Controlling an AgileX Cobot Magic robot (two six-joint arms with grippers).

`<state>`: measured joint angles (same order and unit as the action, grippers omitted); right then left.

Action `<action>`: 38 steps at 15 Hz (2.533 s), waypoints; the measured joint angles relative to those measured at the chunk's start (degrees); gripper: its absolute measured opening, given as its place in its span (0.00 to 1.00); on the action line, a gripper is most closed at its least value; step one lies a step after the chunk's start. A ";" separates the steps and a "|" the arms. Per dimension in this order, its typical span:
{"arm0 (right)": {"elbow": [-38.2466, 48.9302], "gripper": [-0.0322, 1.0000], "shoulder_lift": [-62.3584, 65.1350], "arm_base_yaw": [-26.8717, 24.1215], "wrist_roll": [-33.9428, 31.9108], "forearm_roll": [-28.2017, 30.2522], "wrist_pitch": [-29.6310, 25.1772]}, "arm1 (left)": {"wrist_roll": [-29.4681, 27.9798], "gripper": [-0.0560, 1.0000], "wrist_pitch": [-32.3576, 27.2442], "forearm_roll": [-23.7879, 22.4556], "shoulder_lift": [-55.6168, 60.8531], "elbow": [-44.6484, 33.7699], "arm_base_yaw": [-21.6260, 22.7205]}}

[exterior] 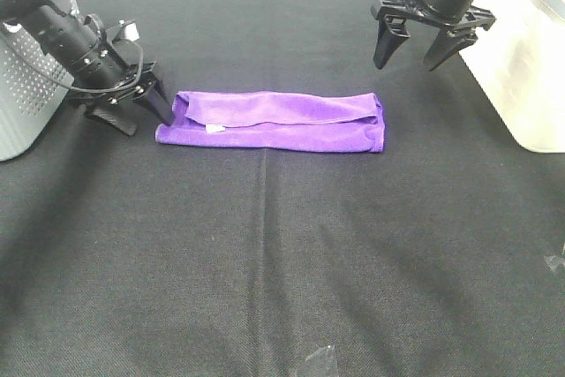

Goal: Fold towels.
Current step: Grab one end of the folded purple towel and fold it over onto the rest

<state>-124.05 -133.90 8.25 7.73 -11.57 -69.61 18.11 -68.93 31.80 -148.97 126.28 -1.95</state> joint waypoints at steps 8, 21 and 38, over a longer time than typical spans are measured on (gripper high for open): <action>0.00 0.77 0.00 0.00 0.00 -1.83 0.00 | -0.86 0.70 -0.06 6.65 -6.59 9.45 -4.13; 0.00 0.77 0.00 0.00 -0.17 -2.29 0.00 | -1.95 0.10 1.66 1.32 -8.02 12.95 -7.62; 24.81 0.77 22.69 0.00 -1.49 -1.20 -0.29 | 1.95 0.10 -0.46 -3.27 2.98 14.32 -14.73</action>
<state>-99.24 -111.21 8.25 6.25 -12.78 -69.90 20.05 -69.39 28.53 -145.99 140.60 -16.67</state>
